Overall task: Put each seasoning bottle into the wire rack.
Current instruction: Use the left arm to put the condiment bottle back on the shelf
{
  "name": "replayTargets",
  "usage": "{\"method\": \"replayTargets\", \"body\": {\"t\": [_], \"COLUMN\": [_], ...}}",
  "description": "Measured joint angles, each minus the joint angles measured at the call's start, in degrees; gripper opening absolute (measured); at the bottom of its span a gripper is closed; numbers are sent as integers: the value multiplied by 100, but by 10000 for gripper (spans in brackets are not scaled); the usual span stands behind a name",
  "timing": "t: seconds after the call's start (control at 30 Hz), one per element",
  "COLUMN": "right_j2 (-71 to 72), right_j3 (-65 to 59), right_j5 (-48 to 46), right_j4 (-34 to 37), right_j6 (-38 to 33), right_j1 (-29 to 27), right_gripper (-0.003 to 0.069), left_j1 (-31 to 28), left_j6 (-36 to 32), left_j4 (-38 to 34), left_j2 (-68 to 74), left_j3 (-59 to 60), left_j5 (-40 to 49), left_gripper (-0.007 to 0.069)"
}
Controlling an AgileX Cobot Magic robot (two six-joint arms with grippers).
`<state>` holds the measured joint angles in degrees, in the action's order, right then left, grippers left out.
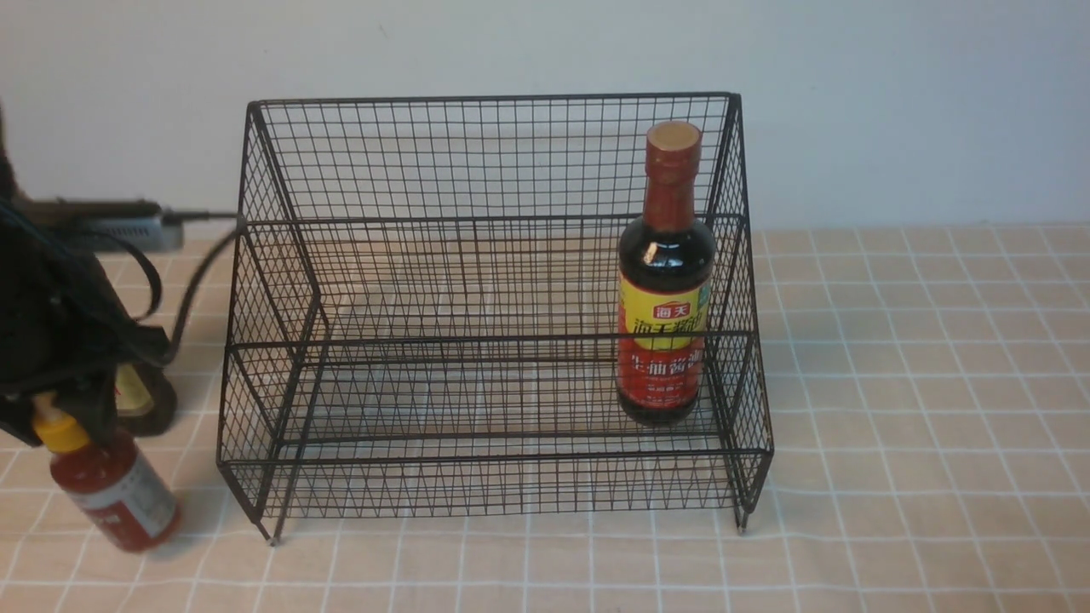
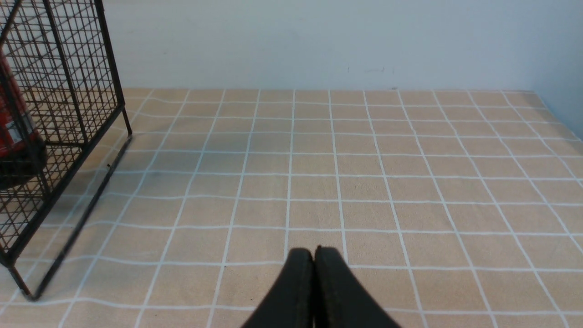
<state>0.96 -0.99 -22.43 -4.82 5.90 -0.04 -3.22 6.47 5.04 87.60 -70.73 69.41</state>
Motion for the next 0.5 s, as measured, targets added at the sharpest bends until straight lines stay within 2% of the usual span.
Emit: {"method": "replayTargets", "body": {"t": [0.3, 0.5], "right_j2": [0, 0], "right_j3": [0, 0], "right_j5": [0, 0], "right_j4": [0, 0], "right_j6": [0, 0], "right_j1": [0, 0], "right_gripper": [-13, -13], "left_j1": [0, 14], "left_j6": [0, 0], "left_j4": [-504, -1234], "left_j2": [-1396, -1819], "left_j3": [-475, -1171], "left_j5": [253, 293], "left_gripper": [287, 287]}}
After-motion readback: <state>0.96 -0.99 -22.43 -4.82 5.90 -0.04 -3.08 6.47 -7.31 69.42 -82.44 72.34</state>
